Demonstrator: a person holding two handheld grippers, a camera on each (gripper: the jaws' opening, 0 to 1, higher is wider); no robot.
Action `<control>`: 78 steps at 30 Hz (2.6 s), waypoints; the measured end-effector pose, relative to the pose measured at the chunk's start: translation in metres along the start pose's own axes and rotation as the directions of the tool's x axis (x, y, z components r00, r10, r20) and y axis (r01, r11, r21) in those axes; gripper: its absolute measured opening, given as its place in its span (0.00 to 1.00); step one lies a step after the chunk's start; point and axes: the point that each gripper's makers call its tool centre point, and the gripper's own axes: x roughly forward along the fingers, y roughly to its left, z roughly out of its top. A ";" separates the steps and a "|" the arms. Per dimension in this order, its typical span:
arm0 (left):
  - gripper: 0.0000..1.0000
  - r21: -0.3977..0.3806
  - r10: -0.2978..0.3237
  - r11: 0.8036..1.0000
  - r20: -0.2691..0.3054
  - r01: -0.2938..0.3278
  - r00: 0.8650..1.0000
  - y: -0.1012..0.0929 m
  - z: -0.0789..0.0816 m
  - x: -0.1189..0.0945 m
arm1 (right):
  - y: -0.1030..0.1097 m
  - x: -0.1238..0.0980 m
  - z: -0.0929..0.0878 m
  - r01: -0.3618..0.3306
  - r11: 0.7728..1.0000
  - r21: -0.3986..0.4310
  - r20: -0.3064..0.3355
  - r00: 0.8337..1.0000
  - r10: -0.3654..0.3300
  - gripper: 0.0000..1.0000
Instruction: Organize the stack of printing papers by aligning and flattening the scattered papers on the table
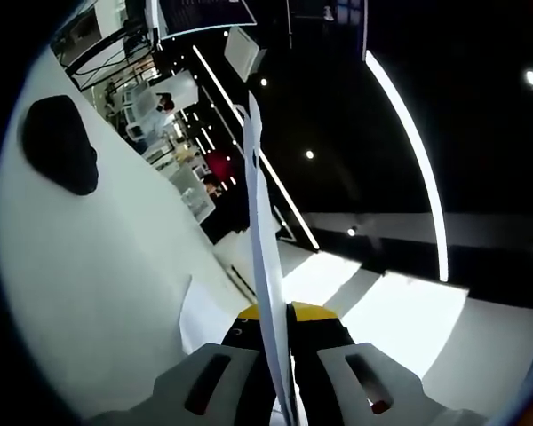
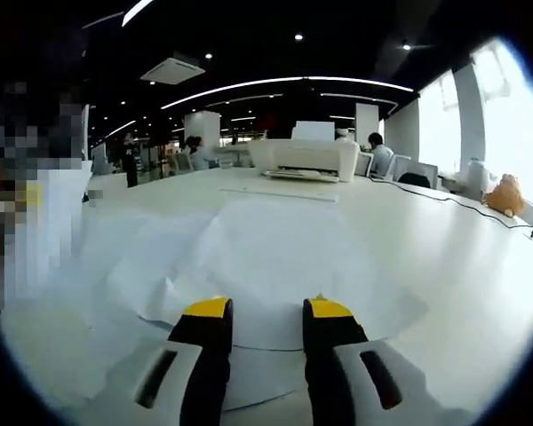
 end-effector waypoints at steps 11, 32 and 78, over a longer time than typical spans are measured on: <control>0.06 0.019 -0.001 1.000 -0.010 0.002 1.000 -0.004 -0.003 0.001 | 0.010 0.000 0.001 -0.044 0.996 -0.074 0.005 0.999 0.044 0.10; 0.06 0.020 0.004 1.000 -0.008 -0.004 1.000 -0.004 -0.001 0.000 | -0.040 -0.013 0.034 0.136 0.990 0.037 0.179 0.974 -0.140 0.65; 0.06 0.017 -0.024 1.000 -0.022 0.025 0.999 -0.008 -0.005 0.000 | -0.110 -0.003 -0.004 0.235 0.965 0.112 -0.051 0.972 -0.231 0.12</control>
